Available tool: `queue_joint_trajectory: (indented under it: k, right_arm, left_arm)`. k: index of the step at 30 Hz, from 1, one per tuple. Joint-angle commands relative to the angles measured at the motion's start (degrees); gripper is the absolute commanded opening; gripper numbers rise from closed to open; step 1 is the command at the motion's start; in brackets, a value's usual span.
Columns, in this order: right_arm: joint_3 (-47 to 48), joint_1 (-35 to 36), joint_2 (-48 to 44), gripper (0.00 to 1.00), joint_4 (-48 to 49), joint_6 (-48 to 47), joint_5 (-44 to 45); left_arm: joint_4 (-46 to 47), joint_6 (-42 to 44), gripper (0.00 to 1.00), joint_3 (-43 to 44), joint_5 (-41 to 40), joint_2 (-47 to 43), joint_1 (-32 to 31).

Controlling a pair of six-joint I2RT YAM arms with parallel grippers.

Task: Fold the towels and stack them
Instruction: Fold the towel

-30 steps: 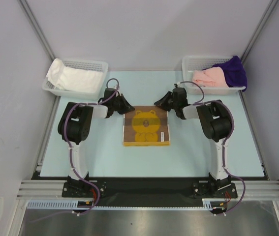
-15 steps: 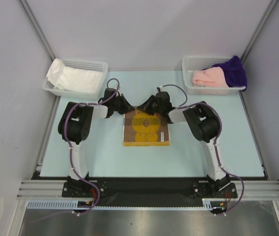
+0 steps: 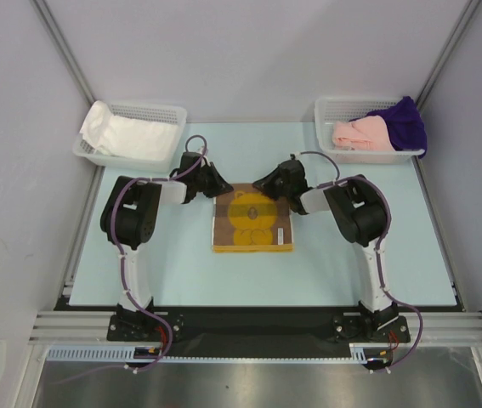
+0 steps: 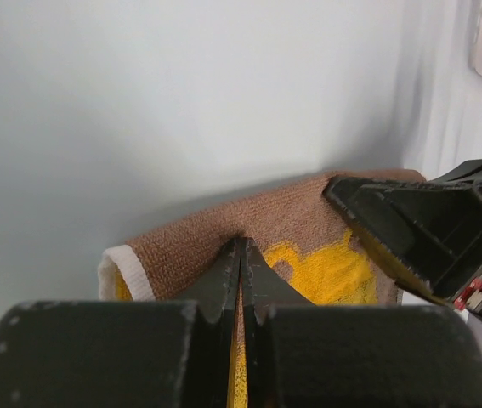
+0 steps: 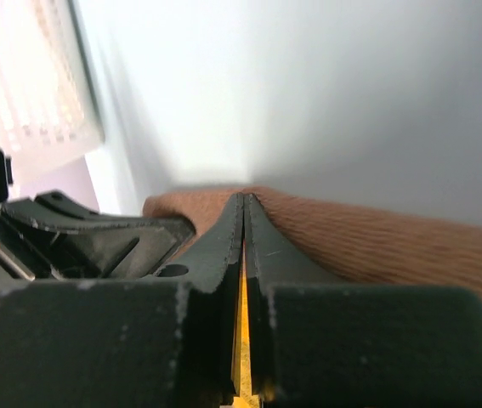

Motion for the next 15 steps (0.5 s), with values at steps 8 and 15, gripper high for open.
queue_joint_trajectory:
  k: [8,15]
  right_arm:
    - [-10.1,-6.7,-3.3,0.0,-0.2,1.0,3.7]
    - [-12.3,-9.8,-4.1,0.0,1.7,-2.1,-0.8]
  left_arm:
    - [-1.8,1.2,0.03,0.0,-0.3,-0.1,0.8]
    - [2.7,-0.9,0.05,-3.0,1.8,-0.7,2.5]
